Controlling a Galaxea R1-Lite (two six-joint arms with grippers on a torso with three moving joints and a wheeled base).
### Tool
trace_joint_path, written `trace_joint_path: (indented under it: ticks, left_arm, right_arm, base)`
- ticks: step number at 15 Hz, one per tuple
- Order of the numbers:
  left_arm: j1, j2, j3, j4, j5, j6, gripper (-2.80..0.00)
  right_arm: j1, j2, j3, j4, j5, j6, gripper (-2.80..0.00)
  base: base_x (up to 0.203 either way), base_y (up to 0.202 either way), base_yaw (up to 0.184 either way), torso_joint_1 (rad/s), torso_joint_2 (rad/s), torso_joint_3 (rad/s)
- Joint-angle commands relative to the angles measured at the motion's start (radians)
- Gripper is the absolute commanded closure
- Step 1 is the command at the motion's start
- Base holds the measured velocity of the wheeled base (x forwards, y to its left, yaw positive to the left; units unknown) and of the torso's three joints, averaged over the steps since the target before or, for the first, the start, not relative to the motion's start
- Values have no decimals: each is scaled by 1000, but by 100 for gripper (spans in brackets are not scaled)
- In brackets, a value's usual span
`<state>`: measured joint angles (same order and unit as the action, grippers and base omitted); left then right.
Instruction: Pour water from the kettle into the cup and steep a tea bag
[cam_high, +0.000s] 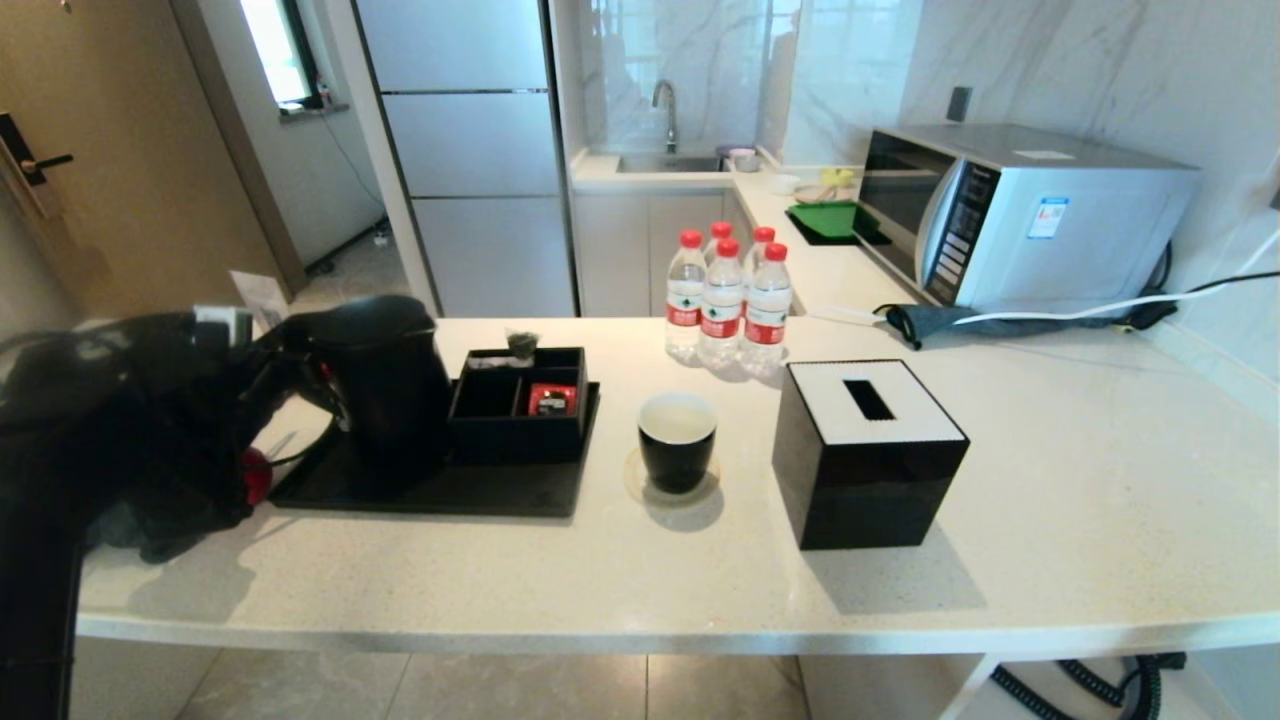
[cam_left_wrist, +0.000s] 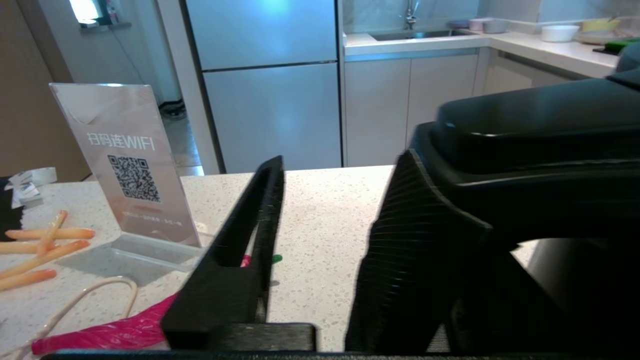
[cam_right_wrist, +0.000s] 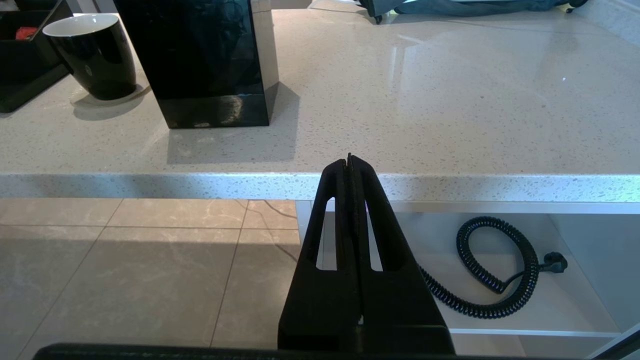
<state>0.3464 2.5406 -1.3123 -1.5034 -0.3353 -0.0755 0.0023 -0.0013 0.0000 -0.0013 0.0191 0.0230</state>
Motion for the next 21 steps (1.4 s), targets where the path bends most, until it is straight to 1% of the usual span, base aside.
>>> trace_joint_path:
  ticks: [1, 7, 11, 16, 21]
  left_arm:
    - [2, 2, -4, -12, 1, -3, 0]
    - [-1, -15, 2, -27, 6, -4, 0]
    - [-8, -60, 16, -29, 16, -6, 0]
    - [-7, -140, 104, -61, 21, -12, 0]
    - [1, -231, 193, -67, 25, -23, 0]
  right_arm:
    - [1, 1, 0, 0, 1, 0, 0]
    - [1, 1, 0, 0, 1, 0, 0]
    - [1, 1, 0, 0, 1, 0, 0]
    - [1, 1, 0, 0, 1, 0, 0]
    - [1, 1, 0, 0, 1, 0, 0]
  base:
    - [0, 0, 0, 0, 0, 0]
    - [0, 0, 0, 0, 0, 0]
    - [0, 0, 0, 0, 0, 0]
    - [0, 0, 0, 0, 0, 0]
    - [0, 0, 0, 0, 0, 0]
